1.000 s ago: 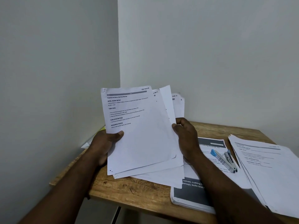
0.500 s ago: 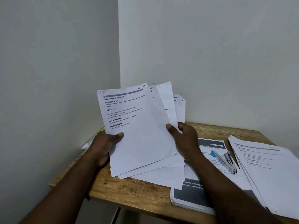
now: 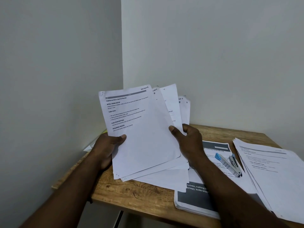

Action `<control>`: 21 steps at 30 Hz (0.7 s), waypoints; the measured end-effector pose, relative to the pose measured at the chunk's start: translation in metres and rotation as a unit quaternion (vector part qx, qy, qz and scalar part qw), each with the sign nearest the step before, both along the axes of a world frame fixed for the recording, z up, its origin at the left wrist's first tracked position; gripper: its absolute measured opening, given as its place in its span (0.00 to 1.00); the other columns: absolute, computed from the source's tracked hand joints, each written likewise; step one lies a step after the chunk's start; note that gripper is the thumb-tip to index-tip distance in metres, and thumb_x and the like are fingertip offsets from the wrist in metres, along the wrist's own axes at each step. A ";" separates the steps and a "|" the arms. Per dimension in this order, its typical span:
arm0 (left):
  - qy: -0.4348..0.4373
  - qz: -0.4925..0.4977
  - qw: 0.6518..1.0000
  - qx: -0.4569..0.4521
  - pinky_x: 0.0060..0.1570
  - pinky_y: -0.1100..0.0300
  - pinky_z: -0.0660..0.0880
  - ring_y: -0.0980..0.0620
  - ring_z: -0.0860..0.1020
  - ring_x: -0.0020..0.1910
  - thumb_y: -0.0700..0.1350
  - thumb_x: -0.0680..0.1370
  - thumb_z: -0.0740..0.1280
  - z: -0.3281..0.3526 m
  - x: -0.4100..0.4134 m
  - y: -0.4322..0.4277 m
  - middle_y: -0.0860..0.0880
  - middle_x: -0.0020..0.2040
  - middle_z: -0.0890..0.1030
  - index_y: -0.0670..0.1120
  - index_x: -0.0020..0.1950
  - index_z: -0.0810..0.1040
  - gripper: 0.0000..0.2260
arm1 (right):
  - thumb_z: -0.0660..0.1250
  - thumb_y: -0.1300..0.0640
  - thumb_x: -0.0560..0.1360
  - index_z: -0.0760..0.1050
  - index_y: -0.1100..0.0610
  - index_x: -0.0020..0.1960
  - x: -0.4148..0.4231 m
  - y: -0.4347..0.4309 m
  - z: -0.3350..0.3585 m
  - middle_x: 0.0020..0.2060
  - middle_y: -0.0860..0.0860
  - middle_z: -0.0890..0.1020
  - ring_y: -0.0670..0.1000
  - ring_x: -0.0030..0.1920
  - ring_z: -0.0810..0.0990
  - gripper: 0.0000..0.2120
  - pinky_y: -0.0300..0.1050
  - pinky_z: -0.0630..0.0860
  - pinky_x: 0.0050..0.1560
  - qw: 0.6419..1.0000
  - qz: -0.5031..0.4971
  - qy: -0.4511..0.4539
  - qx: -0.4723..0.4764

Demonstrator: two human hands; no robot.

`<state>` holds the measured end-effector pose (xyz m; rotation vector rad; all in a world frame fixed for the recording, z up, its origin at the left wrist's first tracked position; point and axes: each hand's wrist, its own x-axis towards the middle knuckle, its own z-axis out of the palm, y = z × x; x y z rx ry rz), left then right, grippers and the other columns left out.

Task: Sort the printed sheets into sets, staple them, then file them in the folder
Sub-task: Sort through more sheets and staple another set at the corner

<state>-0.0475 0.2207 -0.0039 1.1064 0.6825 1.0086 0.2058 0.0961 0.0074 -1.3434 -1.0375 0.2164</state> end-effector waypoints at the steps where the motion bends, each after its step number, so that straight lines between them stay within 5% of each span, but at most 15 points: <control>1: 0.001 -0.001 1.000 0.001 0.54 0.46 0.82 0.39 0.86 0.55 0.31 0.80 0.67 0.001 0.000 -0.001 0.41 0.59 0.87 0.39 0.66 0.80 0.15 | 0.76 0.46 0.77 0.85 0.53 0.44 0.000 0.000 0.000 0.41 0.44 0.88 0.45 0.42 0.85 0.11 0.43 0.78 0.46 1.000 0.001 0.003 -0.002; 7: 0.010 -0.014 1.000 0.005 0.58 0.43 0.81 0.36 0.85 0.57 0.33 0.80 0.67 0.001 -0.001 -0.001 0.40 0.59 0.86 0.39 0.66 0.81 0.14 | 0.77 0.48 0.77 0.85 0.51 0.46 0.002 0.001 0.000 0.42 0.40 0.88 0.40 0.45 0.83 0.07 0.40 0.76 0.50 1.000 0.009 -0.002 -0.015; 14: -0.008 -0.046 0.998 0.031 0.67 0.36 0.75 0.35 0.83 0.63 0.37 0.77 0.72 -0.001 -0.001 0.001 0.40 0.64 0.84 0.42 0.70 0.80 0.21 | 0.81 0.45 0.72 0.87 0.52 0.52 0.004 0.002 -0.001 0.48 0.45 0.89 0.55 0.56 0.86 0.14 0.56 0.80 0.64 0.998 0.050 0.034 -0.009; 16: -0.011 -0.045 0.998 0.033 0.67 0.37 0.76 0.35 0.83 0.62 0.36 0.77 0.71 -0.001 -0.001 0.000 0.40 0.64 0.84 0.41 0.70 0.79 0.20 | 0.82 0.44 0.70 0.87 0.53 0.53 0.004 0.002 -0.001 0.49 0.46 0.89 0.55 0.55 0.87 0.16 0.58 0.82 0.63 0.997 0.065 0.052 -0.006; 21: -0.023 -0.008 1.000 0.020 0.60 0.42 0.79 0.38 0.84 0.60 0.35 0.81 0.69 0.000 0.000 0.000 0.42 0.62 0.86 0.42 0.69 0.79 0.16 | 0.75 0.44 0.79 0.85 0.54 0.40 0.007 0.006 0.000 0.38 0.42 0.85 0.46 0.43 0.80 0.15 0.47 0.75 0.54 0.997 0.031 0.069 0.020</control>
